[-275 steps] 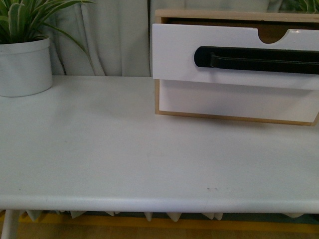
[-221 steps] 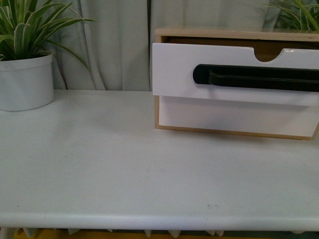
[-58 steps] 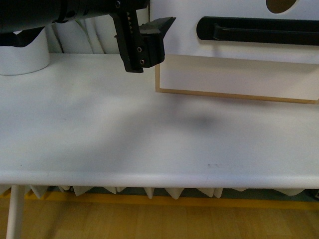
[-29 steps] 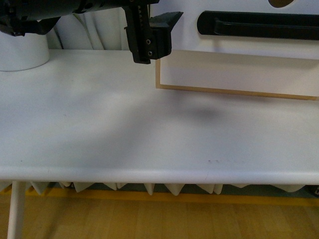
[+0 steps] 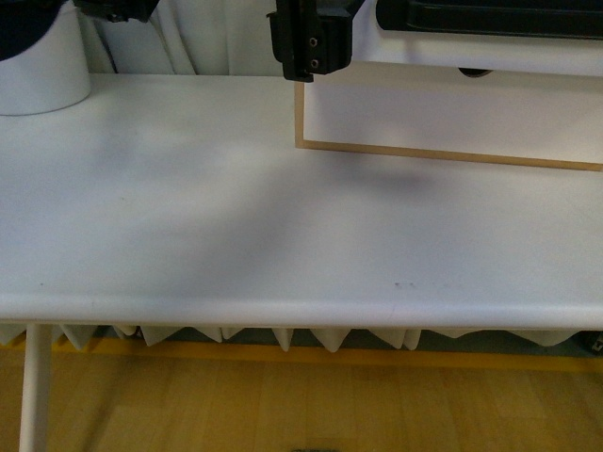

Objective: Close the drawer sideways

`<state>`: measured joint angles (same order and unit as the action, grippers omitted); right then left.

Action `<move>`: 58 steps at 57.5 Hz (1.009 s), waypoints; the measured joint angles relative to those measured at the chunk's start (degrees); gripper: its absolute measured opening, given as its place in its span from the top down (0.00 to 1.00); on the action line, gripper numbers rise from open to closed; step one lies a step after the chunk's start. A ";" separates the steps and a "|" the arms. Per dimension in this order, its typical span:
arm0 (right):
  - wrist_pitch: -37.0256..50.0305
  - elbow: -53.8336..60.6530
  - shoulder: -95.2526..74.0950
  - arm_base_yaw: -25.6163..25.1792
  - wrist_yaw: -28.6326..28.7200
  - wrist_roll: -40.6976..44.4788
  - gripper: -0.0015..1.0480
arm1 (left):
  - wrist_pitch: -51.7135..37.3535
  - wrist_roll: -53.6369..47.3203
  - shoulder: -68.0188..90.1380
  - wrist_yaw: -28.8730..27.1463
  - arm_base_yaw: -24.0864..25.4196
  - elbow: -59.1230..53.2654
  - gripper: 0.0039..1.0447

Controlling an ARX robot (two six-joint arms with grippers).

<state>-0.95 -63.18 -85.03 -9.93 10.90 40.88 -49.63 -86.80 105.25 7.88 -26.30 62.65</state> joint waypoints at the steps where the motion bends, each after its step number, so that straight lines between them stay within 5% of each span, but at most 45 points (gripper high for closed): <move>1: 0.09 -0.15 -0.17 0.00 -0.07 -0.04 0.09 | 0.00 -0.13 0.46 -0.24 -0.04 0.66 0.06; 33: 2.38 -9.97 -11.78 -0.22 -0.94 -2.49 0.09 | 3.65 -0.79 11.76 -0.55 -0.11 17.29 0.06; 58: 3.26 -9.51 -11.56 -0.31 -0.02 -4.11 0.09 | 2.51 -0.57 11.08 -0.79 0.00 15.76 0.06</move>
<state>2.31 -72.69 -96.60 -10.24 10.87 36.77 -47.11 -87.37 116.33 7.09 -26.30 78.41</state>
